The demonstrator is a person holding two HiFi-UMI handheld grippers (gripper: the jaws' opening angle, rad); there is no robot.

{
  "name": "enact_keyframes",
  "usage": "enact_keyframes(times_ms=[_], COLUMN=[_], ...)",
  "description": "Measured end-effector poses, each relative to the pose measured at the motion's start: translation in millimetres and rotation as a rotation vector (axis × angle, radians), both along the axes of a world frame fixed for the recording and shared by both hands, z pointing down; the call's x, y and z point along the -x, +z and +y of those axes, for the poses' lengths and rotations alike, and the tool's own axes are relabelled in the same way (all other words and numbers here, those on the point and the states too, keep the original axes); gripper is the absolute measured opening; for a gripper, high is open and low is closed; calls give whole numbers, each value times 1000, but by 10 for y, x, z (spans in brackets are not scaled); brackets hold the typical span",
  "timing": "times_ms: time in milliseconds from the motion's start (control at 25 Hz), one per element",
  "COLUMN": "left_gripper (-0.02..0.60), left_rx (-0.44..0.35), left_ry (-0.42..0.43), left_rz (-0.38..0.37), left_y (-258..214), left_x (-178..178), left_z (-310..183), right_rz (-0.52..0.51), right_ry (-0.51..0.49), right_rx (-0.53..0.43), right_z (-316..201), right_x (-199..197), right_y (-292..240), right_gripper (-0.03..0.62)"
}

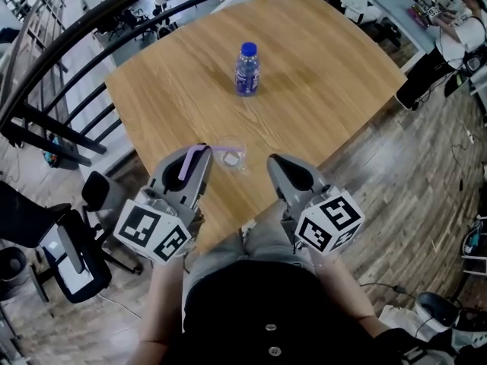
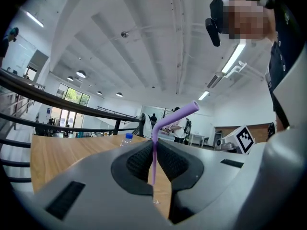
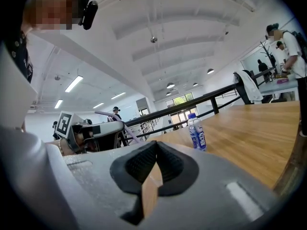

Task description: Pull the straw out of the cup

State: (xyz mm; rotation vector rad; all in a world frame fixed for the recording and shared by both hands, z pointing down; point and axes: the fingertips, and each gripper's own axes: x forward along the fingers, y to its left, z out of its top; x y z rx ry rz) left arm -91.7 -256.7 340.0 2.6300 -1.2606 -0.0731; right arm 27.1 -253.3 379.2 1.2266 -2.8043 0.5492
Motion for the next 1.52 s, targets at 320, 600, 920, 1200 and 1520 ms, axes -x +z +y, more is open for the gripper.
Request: enact_keyframes(times_ms=[320,600,920,1200,1520], left_gripper=[43,43,42,43,43], left_rx=[-82,-134,-162,-127,-138], left_ry=[46,77,-9,-45,-57], left_rz=[127,170,259,280,266], left_y=[-348,-423,-463,-371,-336], left_x=[2,19,124,204,247], left_z=[79,179,232,246,300], right_rz=[-71,-138,-159,-127,-97], right_ry=[-34,-52,-17,-60,-82], right_rx=[-48,-149,-197,-199,-187], right_z=[-23,4,50,115,161], right_x=[19,117,126,271,378], right_y=[-243,-632,-746,-704,-635], right_gripper=[-2,-2,-2,-2,-2])
